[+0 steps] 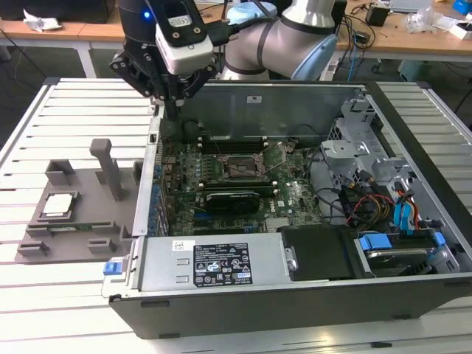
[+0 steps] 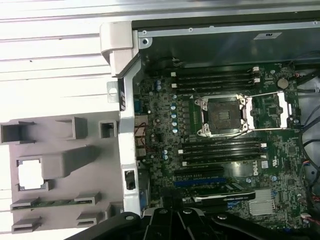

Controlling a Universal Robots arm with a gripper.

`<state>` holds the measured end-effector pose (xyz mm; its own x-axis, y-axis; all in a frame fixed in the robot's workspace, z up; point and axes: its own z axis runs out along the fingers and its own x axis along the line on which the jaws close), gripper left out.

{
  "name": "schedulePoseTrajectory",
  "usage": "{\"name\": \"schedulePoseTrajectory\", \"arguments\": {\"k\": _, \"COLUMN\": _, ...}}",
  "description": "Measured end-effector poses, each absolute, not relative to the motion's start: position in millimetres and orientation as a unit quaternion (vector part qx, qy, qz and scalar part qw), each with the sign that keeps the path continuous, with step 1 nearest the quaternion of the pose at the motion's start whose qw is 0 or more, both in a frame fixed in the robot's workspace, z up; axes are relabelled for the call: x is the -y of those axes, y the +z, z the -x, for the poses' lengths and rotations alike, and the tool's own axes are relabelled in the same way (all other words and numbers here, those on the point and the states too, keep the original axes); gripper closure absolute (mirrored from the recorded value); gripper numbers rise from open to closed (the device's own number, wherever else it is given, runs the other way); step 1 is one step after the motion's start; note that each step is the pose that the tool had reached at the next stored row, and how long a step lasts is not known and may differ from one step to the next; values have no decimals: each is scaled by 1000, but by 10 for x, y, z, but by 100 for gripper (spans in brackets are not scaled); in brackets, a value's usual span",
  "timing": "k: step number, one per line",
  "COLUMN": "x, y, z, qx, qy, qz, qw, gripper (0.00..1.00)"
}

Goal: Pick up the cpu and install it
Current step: 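Reach for the cpu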

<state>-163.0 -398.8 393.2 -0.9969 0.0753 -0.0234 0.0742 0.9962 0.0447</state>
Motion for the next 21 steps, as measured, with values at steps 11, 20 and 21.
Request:
{"name": "schedulePoseTrajectory", "arguments": {"k": 11, "x": 3989, "y": 3930, "z": 1879, "qx": -999, "qy": 22, "qz": -37, "qw": 12, "gripper": 89}}
{"name": "schedulePoseTrajectory", "arguments": {"k": 20, "x": 3988, "y": 3927, "z": 2007, "qx": -999, "qy": 22, "qz": -37, "qw": 13, "gripper": 89}}
{"name": "schedulePoseTrajectory", "arguments": {"k": 21, "x": 3988, "y": 3927, "z": 2020, "qx": -999, "qy": 22, "qz": -37, "qw": 12, "gripper": 89}}
